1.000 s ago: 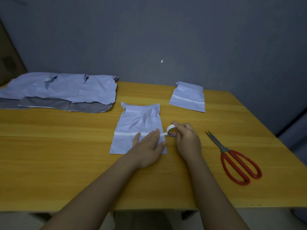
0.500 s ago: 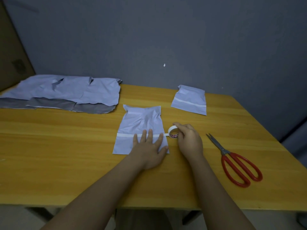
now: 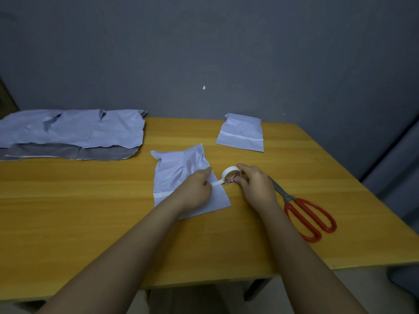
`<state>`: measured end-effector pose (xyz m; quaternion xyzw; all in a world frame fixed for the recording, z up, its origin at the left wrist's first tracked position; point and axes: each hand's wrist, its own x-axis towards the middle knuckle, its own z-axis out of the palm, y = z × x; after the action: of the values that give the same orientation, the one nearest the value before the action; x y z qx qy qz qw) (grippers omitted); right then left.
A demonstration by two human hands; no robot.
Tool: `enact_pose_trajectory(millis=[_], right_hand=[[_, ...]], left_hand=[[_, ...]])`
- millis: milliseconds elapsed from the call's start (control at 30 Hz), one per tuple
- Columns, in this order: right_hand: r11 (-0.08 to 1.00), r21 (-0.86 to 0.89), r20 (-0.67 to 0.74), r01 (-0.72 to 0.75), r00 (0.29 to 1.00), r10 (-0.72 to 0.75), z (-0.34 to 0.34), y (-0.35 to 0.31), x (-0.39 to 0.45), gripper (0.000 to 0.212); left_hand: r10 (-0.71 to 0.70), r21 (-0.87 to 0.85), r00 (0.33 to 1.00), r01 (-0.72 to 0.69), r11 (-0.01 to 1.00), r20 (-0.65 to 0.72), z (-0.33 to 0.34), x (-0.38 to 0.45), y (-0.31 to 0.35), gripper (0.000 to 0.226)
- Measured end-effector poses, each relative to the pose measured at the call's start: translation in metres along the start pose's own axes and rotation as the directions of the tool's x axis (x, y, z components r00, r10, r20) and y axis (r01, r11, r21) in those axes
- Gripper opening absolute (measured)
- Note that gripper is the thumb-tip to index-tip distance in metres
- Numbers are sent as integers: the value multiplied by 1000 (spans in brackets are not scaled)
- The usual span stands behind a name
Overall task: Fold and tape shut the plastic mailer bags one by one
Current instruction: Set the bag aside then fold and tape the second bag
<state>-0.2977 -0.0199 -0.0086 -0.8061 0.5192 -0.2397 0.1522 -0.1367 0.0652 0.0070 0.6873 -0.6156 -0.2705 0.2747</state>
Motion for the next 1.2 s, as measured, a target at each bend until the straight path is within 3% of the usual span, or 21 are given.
enact_pose_trajectory(millis=[133,267,367,467,600,700,800,867,1000,1200], right_hand=[[995,-88,-63,-44,997,38,-18,11,-19,46],[918,-261,-174,-298,950,258,-39,29,-55,39],[845,-290,-66,-449,890,451,-47,42,-75,40],[853,-194,-5,-485,870,493,-56,45,-80,34],[784,-291,11,-548,818,575,-63,46,-75,38],[792,-337,45,-509,832,553,-66,43,-73,38],[843,-271,-14,-464,878,479,-72,35,-84,35],[887,-150,-27,-437,899,438,-73,30,-95,32],[894,137,84,-426,904,418,-71,14,-110,33],[925,72,198,-374,914,354,-61,-4,-102,52]], left_hand=[[85,-12,996,-85,996,4,9,21,17,50],[99,-38,990,-103,994,-97,19,35,17,41],[138,-78,978,-151,985,-154,28,38,18,26],[123,-82,971,-142,986,-205,32,38,17,31],[89,-74,966,-109,991,-242,34,38,16,33],[95,-91,970,-118,989,-223,32,35,17,30],[86,-76,982,-100,992,-171,28,37,11,39],[79,-69,987,-90,994,-139,23,39,6,41],[54,-101,992,-66,993,-118,8,40,6,37],[85,-117,995,-89,989,-43,-7,49,18,23]])
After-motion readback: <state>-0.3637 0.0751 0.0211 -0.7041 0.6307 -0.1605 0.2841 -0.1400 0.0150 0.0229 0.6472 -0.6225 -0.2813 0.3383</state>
